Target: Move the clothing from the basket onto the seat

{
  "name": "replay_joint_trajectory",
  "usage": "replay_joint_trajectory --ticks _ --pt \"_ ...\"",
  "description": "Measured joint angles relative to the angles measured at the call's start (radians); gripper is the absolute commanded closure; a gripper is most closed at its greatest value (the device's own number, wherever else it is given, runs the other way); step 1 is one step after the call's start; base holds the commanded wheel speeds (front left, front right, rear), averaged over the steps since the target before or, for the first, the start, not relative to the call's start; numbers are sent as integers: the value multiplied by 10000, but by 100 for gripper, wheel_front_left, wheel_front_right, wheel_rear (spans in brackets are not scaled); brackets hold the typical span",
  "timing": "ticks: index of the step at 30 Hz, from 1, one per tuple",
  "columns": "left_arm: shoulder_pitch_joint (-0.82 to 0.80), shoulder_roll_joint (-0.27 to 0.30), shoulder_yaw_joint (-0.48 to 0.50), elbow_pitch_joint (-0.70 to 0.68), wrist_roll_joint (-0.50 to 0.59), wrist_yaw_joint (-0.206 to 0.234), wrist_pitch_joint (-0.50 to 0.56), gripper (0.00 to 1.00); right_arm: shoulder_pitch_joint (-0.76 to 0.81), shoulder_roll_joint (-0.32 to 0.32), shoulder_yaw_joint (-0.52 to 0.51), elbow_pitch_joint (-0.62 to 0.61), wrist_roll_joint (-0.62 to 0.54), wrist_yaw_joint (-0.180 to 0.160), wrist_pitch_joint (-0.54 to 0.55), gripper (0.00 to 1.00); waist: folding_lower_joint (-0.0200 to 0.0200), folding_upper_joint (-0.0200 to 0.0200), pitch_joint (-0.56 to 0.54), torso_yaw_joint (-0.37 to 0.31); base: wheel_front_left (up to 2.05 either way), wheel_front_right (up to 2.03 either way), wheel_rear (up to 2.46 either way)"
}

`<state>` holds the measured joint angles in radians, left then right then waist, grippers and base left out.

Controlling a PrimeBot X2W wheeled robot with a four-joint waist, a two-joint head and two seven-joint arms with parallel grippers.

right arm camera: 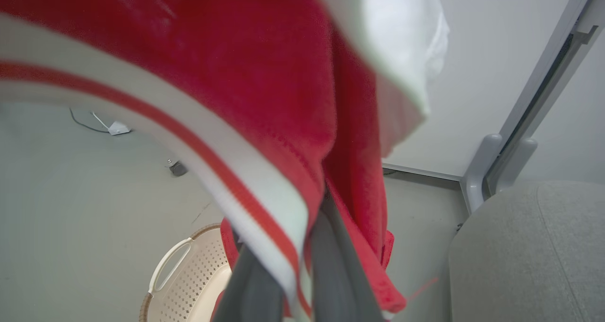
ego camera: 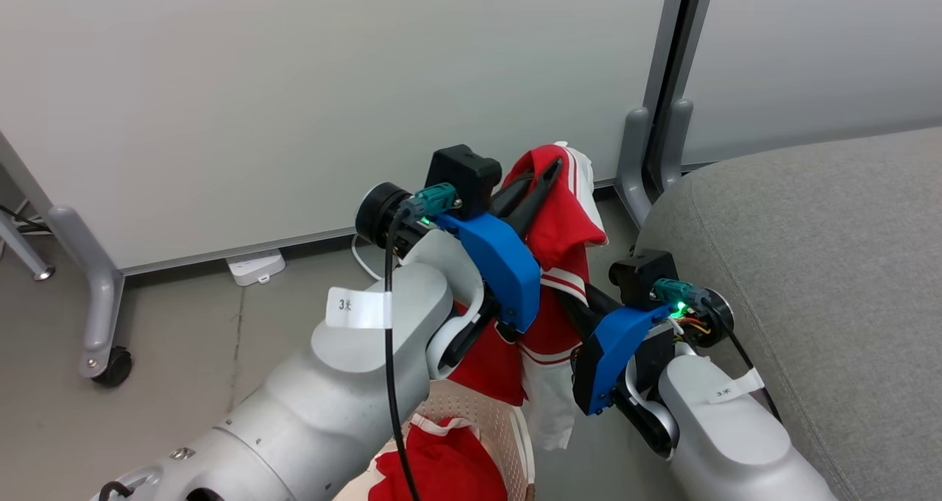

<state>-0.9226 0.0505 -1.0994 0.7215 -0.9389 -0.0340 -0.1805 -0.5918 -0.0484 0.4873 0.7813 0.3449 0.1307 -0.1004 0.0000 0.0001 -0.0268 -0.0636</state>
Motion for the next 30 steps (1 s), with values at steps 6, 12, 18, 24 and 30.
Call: replay_joint_trajectory --ticks 6,12,18,24,30 --pt "943 213 633 -399 -10 -165 -782 0 -83 0 102 -109 100 -2 -174 100 0 0 161 -184 0 0 0" --pt "3355 1239 2957 -2516 1992 422 -826 0 -156 -2 -194 -155 4 -2 -322 100 0 0 465 -301 0 0 0" --pt "5662 1630 4677 -3835 3939 476 -825 0 -198 -2 -487 -211 -188 -2 -408 100 1 0 739 -406 0 0 0" --pt "7081 1597 6238 -4692 5181 226 -825 0 -193 -4 -658 -424 -303 -2 -420 100 0 0 827 -487 0 0 0" --pt "7926 1223 7285 -4924 5892 -205 -825 0 -162 -4 -729 -575 -385 -2 -403 100 0 0 766 -589 0 0 0"
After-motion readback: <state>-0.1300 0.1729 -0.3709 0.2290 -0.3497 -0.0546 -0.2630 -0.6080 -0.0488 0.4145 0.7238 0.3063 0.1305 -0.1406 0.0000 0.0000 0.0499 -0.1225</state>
